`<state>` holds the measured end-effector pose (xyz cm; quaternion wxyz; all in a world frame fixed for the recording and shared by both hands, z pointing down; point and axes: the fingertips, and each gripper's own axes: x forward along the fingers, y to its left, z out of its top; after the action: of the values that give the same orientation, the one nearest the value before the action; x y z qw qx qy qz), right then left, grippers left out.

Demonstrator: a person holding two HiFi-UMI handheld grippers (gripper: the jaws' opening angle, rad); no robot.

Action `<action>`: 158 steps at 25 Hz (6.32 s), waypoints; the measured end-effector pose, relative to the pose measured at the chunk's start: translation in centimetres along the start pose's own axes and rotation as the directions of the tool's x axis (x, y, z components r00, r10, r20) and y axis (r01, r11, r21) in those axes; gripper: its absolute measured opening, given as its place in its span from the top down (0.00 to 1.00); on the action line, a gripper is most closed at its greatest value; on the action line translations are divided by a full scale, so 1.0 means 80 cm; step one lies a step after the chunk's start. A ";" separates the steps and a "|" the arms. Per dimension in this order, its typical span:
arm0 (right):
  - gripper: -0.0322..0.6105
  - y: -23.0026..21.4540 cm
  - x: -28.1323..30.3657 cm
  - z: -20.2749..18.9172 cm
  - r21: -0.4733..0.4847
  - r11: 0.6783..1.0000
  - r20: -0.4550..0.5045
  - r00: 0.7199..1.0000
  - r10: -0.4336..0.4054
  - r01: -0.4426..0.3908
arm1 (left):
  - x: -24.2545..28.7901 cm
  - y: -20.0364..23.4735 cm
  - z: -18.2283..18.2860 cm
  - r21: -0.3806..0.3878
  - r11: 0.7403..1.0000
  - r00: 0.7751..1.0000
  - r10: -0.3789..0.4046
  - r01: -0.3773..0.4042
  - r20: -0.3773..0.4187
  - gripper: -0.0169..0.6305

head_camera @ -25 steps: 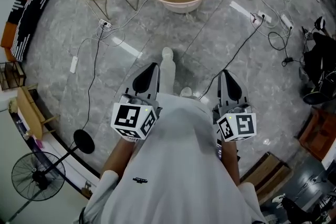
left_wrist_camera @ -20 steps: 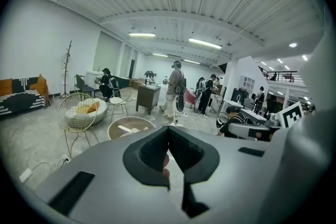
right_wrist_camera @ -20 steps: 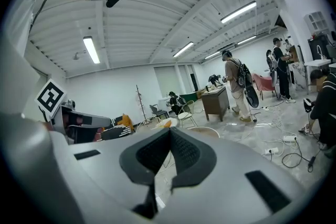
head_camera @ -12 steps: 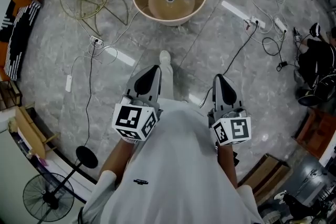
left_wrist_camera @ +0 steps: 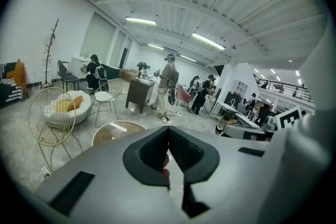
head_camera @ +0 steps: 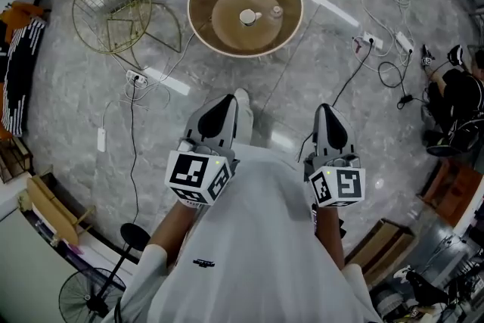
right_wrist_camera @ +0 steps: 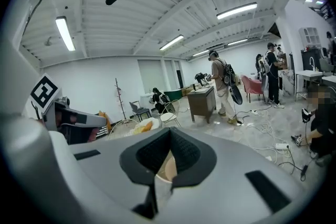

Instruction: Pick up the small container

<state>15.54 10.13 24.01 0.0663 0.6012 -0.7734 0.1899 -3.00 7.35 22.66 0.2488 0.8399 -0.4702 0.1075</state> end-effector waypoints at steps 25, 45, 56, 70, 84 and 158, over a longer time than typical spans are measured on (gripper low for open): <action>0.89 0.046 0.158 0.053 -0.048 0.999 0.015 1.000 0.016 -0.016 | 0.075 0.113 0.078 -0.032 0.999 0.999 -0.033 0.034 0.023 0.95; 0.82 -0.025 0.248 -0.011 -0.051 0.991 -0.084 0.990 0.117 -0.122 | 0.164 0.108 0.025 0.008 1.000 0.990 0.019 -0.018 -0.138 0.95; 0.70 -0.077 0.342 -0.113 -0.050 0.977 -0.202 0.960 0.193 -0.207 | 0.245 0.127 -0.043 0.002 0.998 0.970 0.069 -0.070 -0.231 0.95; 0.58 -0.117 0.440 -0.228 -0.074 0.959 -0.257 0.935 0.246 -0.273 | 0.327 0.184 -0.143 -0.031 0.984 0.946 0.157 -0.173 -0.283 0.95; 0.41 -0.157 0.533 -0.323 -0.190 0.958 -0.288 0.945 0.156 -0.216 | 0.382 0.225 -0.230 -0.049 0.983 0.930 0.151 -0.177 -0.335 0.95; 0.43 -0.182 0.568 -0.378 -0.251 0.959 -0.327 0.944 0.040 -0.127 | 0.383 0.254 -0.272 -0.037 0.977 0.938 0.188 -0.208 -0.291 0.95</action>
<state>13.45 -22.66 69.93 0.2630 0.5143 -0.7961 0.1804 -2.57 -12.77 60.37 0.3299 0.7552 -0.5149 0.2363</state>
